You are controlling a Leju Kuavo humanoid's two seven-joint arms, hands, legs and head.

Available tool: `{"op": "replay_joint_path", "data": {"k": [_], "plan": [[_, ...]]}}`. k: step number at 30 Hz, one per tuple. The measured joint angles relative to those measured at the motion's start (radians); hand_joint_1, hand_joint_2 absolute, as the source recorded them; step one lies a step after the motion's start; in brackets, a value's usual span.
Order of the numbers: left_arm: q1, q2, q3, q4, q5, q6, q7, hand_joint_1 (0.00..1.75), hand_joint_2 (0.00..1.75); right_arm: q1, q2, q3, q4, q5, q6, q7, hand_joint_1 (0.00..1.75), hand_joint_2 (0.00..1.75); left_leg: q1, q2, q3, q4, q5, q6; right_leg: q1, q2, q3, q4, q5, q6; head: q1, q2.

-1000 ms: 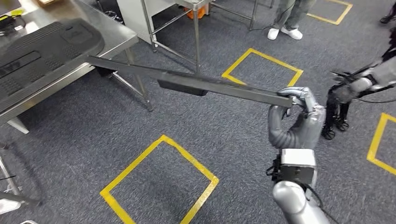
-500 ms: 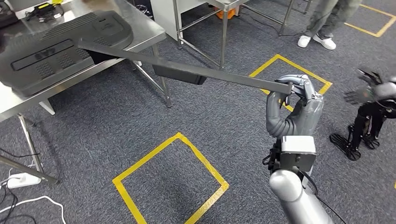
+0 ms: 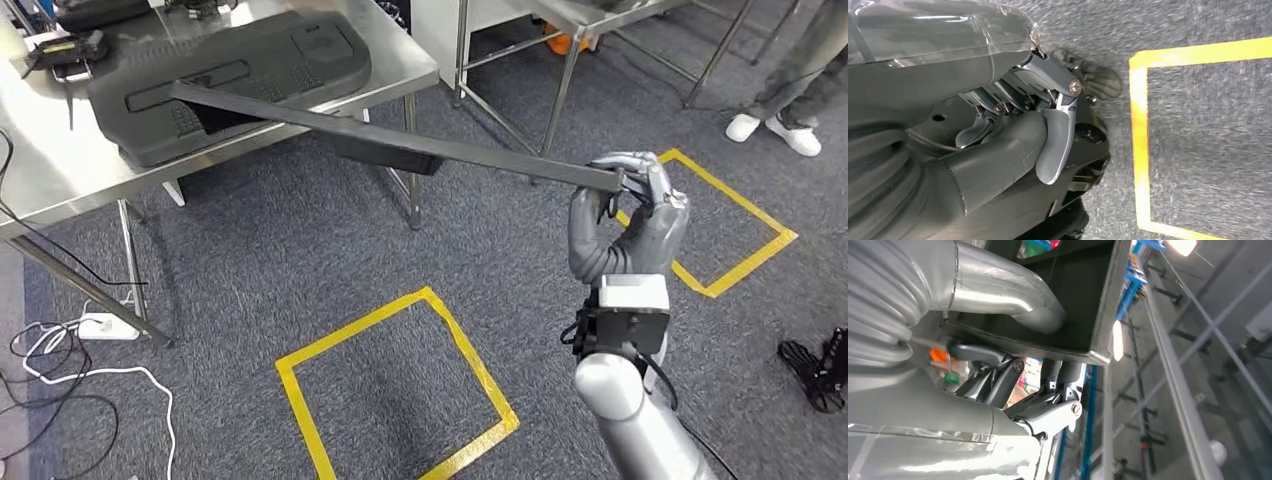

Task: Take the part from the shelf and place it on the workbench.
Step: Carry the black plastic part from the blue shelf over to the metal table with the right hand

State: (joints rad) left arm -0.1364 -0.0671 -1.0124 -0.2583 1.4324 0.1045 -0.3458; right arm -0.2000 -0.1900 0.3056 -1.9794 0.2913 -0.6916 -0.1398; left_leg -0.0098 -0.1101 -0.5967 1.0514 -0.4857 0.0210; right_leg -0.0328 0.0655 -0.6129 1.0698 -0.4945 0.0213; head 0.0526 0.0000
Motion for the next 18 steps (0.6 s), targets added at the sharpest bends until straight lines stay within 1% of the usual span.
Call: {"op": "replay_joint_path", "data": {"k": [2, 3, 4, 5, 6, 7, 8, 9, 10, 11, 12, 13, 14, 15, 16, 17, 18], "plan": [[0.003, 0.001, 0.000, 0.000, 0.002, 0.001, 0.001, 1.75, 1.75, -0.007, 0.000, 0.000, 0.004, -0.003, 0.000, -0.004, 1.75, 1.75, 0.002, -0.012, -0.002, 0.001, -0.002, -0.007, 0.000, -0.018, 0.004, -0.005, -0.002, -0.011, 0.000, 0.000], [0.004, 0.001, 0.000, -0.001, 0.002, 0.002, 0.001, 1.75, 1.75, -0.011, 0.000, 0.001, 0.005, -0.004, 0.000, -0.005, 1.75, 1.75, 0.000, -0.003, -0.004, 0.009, -0.007, -0.013, -0.001, -0.028, 0.008, -0.008, -0.003, -0.017, -0.003, 0.000], [0.004, 0.002, 0.000, -0.001, 0.002, 0.002, 0.001, 1.75, 1.75, -0.014, 0.000, 0.001, 0.007, -0.004, 0.000, -0.006, 1.75, 1.75, -0.001, 0.016, -0.010, 0.027, -0.017, -0.018, -0.004, -0.040, 0.013, -0.011, -0.004, -0.022, -0.008, 0.000], [0.003, 0.002, 0.000, -0.002, 0.002, 0.003, 0.001, 1.75, 1.75, -0.015, 0.001, 0.001, 0.008, -0.005, 0.000, -0.006, 1.75, 1.75, -0.001, 0.044, -0.030, 0.070, -0.040, -0.025, -0.006, -0.053, 0.019, -0.015, -0.005, -0.027, -0.013, 0.000], [0.002, 0.002, 0.000, -0.002, 0.002, 0.003, 0.001, 1.75, 1.75, -0.016, 0.001, 0.002, 0.009, -0.005, 0.000, -0.007, 1.75, 1.75, 0.000, 0.072, -0.060, 0.129, -0.067, -0.031, -0.006, -0.065, 0.023, -0.016, -0.008, -0.030, -0.019, 0.000], [0.001, 0.003, 0.000, -0.003, 0.003, 0.003, 0.001, 1.75, 1.75, -0.016, 0.001, 0.002, 0.010, -0.006, 0.000, -0.008, 1.75, 1.75, 0.004, 0.087, -0.095, 0.193, -0.092, -0.036, -0.005, -0.078, 0.027, -0.017, -0.011, -0.032, -0.022, 0.000], [0.001, 0.003, 0.000, -0.003, 0.003, 0.003, 0.001, 1.75, 1.75, -0.017, 0.001, 0.003, 0.012, -0.006, 0.000, -0.009, 1.75, 1.75, 0.008, 0.096, -0.128, 0.251, -0.108, -0.040, -0.004, -0.092, 0.031, -0.016, -0.015, -0.032, -0.023, 0.000], [0.002, 0.004, 0.000, -0.003, 0.004, 0.003, 0.001, 1.75, 1.75, -0.017, 0.001, 0.003, 0.014, -0.008, 0.000, -0.010, 1.75, 1.75, 0.010, 0.098, -0.143, 0.271, -0.103, -0.042, -0.004, -0.104, 0.036, -0.016, -0.020, -0.031, -0.023, 0.000], [0.003, 0.004, 0.000, -0.003, 0.004, 0.004, 0.001, 1.75, 1.75, -0.017, 0.001, 0.004, 0.016, -0.009, 0.000, -0.011, 1.75, 1.75, 0.012, 0.100, -0.142, 0.260, -0.083, -0.042, -0.004, -0.115, 0.040, -0.016, -0.024, -0.030, -0.023, 0.000], [0.004, 0.005, 0.000, -0.003, 0.005, 0.004, 0.001, 1.75, 1.75, -0.018, 0.001, 0.005, 0.018, -0.009, 0.000, -0.012, 1.75, 1.75, 0.012, 0.105, -0.121, 0.209, -0.047, -0.040, -0.004, -0.126, 0.047, -0.017, -0.029, -0.028, -0.023, 0.000], [0.005, 0.006, 0.000, -0.003, 0.006, 0.005, -0.001, 1.75, 1.75, -0.019, 0.001, 0.005, 0.019, -0.011, 0.000, -0.013, 1.75, 1.75, 0.011, 0.121, -0.091, 0.137, -0.010, -0.036, -0.004, -0.136, 0.053, -0.017, -0.033, -0.024, -0.023, 0.000], [0.005, 0.006, 0.000, -0.003, 0.006, 0.006, -0.004, 1.75, 1.75, -0.020, 0.001, 0.006, 0.020, -0.012, 0.000, -0.014, 1.75, 1.75, 0.006, 0.139, -0.064, 0.076, 0.013, -0.031, -0.002, -0.143, 0.058, -0.017, -0.038, -0.020, -0.024, 0.000], [0.004, 0.007, 0.000, -0.003, 0.006, 0.006, -0.008, 1.75, 1.75, -0.022, 0.001, 0.006, 0.021, -0.014, 0.000, -0.015, 1.75, 1.75, 0.001, 0.154, -0.044, 0.028, 0.030, -0.025, 0.001, -0.150, 0.062, -0.018, -0.042, -0.015, -0.024, 0.000], [0.004, 0.007, 0.000, -0.003, 0.006, 0.007, -0.011, 1.75, 1.75, -0.023, 0.001, 0.007, 0.022, -0.016, 0.000, -0.017, 1.75, 1.75, -0.004, 0.163, -0.038, 0.007, 0.030, -0.020, 0.003, -0.157, 0.066, -0.021, -0.045, -0.009, -0.023, 0.000], [0.004, 0.007, 0.000, -0.003, 0.006, 0.007, -0.013, 1.75, 1.75, -0.025, 0.001, 0.007, 0.024, -0.018, 0.000, -0.020, 1.75, 1.75, -0.009, 0.158, -0.037, 0.004, 0.027, -0.014, 0.006, -0.165, 0.070, -0.024, -0.047, -0.003, -0.023, 0.000], [0.004, 0.007, 0.000, -0.003, 0.005, 0.007, -0.014, 1.75, 1.75, -0.026, 0.001, 0.009, 0.026, -0.020, 0.000, -0.022, 1.75, 1.75, -0.008, 0.147, -0.033, -0.001, 0.027, -0.008, 0.006, -0.173, 0.078, -0.030, -0.049, 0.003, -0.022, 0.000], [0.005, 0.007, 0.000, -0.003, 0.005, 0.007, -0.015, 1.75, 1.75, -0.028, 0.002, 0.010, 0.028, -0.021, 0.000, -0.025, 1.75, 1.75, -0.006, 0.138, -0.025, -0.009, 0.028, -0.002, 0.004, -0.171, 0.086, -0.030, -0.055, 0.008, -0.020, 0.000]]}}
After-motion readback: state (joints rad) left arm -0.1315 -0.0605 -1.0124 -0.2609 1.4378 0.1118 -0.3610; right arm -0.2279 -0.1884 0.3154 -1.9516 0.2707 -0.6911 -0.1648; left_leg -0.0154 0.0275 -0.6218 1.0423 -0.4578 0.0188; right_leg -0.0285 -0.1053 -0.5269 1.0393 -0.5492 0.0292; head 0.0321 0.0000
